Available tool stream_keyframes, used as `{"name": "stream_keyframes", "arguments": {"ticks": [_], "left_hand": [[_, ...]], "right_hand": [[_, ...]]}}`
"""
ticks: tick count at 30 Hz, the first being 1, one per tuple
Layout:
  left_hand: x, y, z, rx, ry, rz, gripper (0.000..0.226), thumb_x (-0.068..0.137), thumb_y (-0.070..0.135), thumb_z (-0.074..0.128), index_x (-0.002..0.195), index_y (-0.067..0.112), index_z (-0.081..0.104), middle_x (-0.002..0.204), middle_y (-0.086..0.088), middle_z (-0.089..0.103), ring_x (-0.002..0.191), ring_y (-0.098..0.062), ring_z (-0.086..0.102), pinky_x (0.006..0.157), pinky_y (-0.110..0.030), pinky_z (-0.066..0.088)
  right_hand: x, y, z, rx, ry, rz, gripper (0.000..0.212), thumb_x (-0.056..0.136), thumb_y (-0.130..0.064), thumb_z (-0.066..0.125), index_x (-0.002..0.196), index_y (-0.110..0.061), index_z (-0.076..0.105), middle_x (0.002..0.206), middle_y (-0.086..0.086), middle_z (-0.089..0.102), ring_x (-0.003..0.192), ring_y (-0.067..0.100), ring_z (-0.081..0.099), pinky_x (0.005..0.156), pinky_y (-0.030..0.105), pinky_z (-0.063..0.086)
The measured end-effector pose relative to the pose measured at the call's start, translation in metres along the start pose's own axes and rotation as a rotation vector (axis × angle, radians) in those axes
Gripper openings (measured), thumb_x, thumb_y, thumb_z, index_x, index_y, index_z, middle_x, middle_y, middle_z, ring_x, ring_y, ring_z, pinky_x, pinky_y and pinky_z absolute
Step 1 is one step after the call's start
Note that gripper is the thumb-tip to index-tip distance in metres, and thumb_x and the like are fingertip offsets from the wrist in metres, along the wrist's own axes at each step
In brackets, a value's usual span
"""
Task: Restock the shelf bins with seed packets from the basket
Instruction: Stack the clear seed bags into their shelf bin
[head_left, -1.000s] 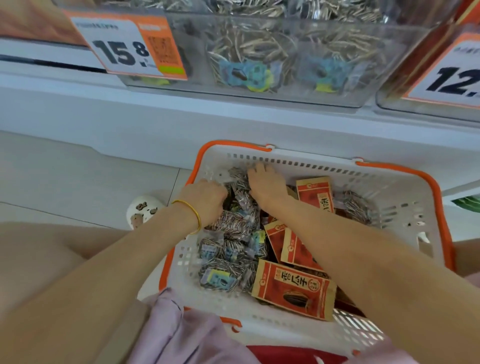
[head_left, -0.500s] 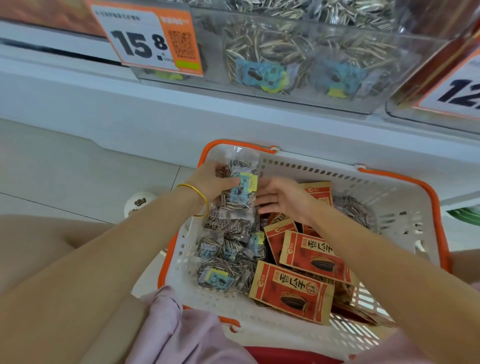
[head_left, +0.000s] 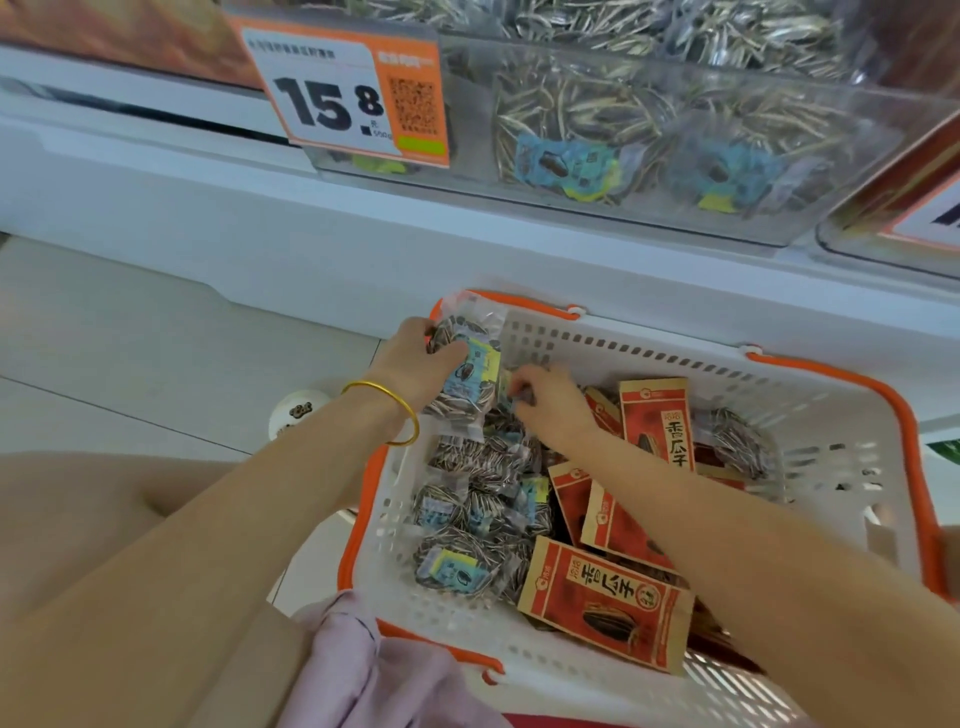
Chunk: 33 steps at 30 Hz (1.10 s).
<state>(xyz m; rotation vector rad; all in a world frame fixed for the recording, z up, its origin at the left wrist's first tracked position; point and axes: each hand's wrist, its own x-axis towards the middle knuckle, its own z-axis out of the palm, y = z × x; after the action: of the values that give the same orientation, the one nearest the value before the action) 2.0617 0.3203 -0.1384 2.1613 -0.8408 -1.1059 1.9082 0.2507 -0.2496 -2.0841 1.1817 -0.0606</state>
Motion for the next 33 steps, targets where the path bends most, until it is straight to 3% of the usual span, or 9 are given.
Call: {"name": "stream_keyframes", "arguments": {"ticks": [4,9,10,13,16,19,25,29,33], "left_hand": [[0.001,0.004,0.005,0.115,-0.021,0.049,0.045,0.097,0.033,0.045,0.132,0.006,0.041,0.116,-0.013,0.056,0.108,-0.032,0.056,0.093,-0.039,0.046],[-0.008,0.024,0.016,0.165,-0.093,0.071,0.050,0.095,0.038,0.047,0.125,-0.003,0.047,0.119,-0.008,0.057,0.084,-0.036,0.058,0.061,-0.028,0.050],[-0.013,0.029,0.018,0.172,-0.127,0.062,0.045,0.095,0.036,0.048,0.113,-0.005,0.053,0.098,-0.041,0.034,0.073,-0.038,0.058,0.050,-0.026,0.050],[-0.026,0.043,0.023,0.139,-0.206,0.034,0.016,0.092,0.023,0.054,0.087,0.009,0.052,0.078,-0.014,0.046,0.059,-0.029,0.054,0.040,-0.025,0.048],[-0.032,0.046,0.025,0.115,-0.246,0.047,0.011,0.084,0.006,0.055,0.087,0.011,0.047,0.080,-0.008,0.042,0.068,-0.023,0.045,0.049,-0.026,0.041],[-0.036,0.045,0.020,0.062,-0.335,0.014,0.035,0.084,-0.001,0.054,0.114,0.016,0.048,0.095,-0.006,0.050,0.074,-0.020,0.055,0.045,-0.022,0.049],[-0.035,0.044,0.002,0.101,-0.378,0.088,0.045,0.073,0.014,0.070,0.112,0.029,0.055,0.123,-0.009,0.054,0.100,-0.026,0.062,0.076,-0.036,0.056],[-0.032,0.047,0.004,0.093,-0.308,0.126,0.036,0.079,0.011,0.072,0.109,0.014,0.052,0.122,-0.004,0.050,0.076,-0.017,0.061,0.062,-0.023,0.056],[-0.033,0.052,0.007,0.101,-0.348,0.163,0.028,0.079,0.017,0.073,0.102,0.016,0.056,0.097,-0.006,0.057,0.068,-0.021,0.059,0.077,-0.036,0.056]], "right_hand": [[-0.039,0.009,-0.068,0.498,-0.092,0.159,0.042,0.086,-0.003,0.059,0.122,-0.021,0.045,0.108,0.002,0.053,0.075,0.018,0.057,0.057,0.020,0.048],[-0.069,0.019,-0.130,0.590,-0.238,0.255,0.041,0.083,-0.004,0.062,0.119,-0.019,0.051,0.120,0.007,0.055,0.104,0.022,0.059,0.088,0.035,0.051],[-0.073,0.018,-0.138,0.614,-0.265,0.251,0.038,0.083,-0.002,0.061,0.117,-0.017,0.053,0.121,0.009,0.056,0.106,0.024,0.059,0.089,0.036,0.051],[-0.084,0.013,-0.154,0.671,-0.297,0.229,0.033,0.083,0.003,0.058,0.110,-0.015,0.059,0.119,0.016,0.057,0.106,0.032,0.060,0.090,0.045,0.050],[-0.091,0.008,-0.160,0.659,-0.265,0.218,0.031,0.082,0.004,0.057,0.104,-0.018,0.060,0.112,0.015,0.056,0.103,0.032,0.059,0.093,0.048,0.046],[-0.095,0.008,-0.160,0.670,-0.213,0.235,0.029,0.081,0.004,0.060,0.103,-0.016,0.057,0.110,0.013,0.059,0.103,0.029,0.058,0.095,0.047,0.045],[-0.096,0.004,-0.165,0.738,-0.139,0.197,0.019,0.082,0.000,0.064,0.090,-0.017,0.066,0.093,0.004,0.067,0.088,0.019,0.063,0.081,0.034,0.051],[-0.094,0.001,-0.165,0.757,-0.108,0.104,0.017,0.080,-0.007,0.069,0.090,-0.021,0.070,0.094,0.003,0.070,0.088,0.019,0.065,0.087,0.034,0.051],[-0.091,-0.002,-0.162,0.736,-0.079,0.043,0.016,0.079,-0.007,0.070,0.090,-0.019,0.068,0.094,0.006,0.070,0.086,0.016,0.065,0.089,0.034,0.050]]}}
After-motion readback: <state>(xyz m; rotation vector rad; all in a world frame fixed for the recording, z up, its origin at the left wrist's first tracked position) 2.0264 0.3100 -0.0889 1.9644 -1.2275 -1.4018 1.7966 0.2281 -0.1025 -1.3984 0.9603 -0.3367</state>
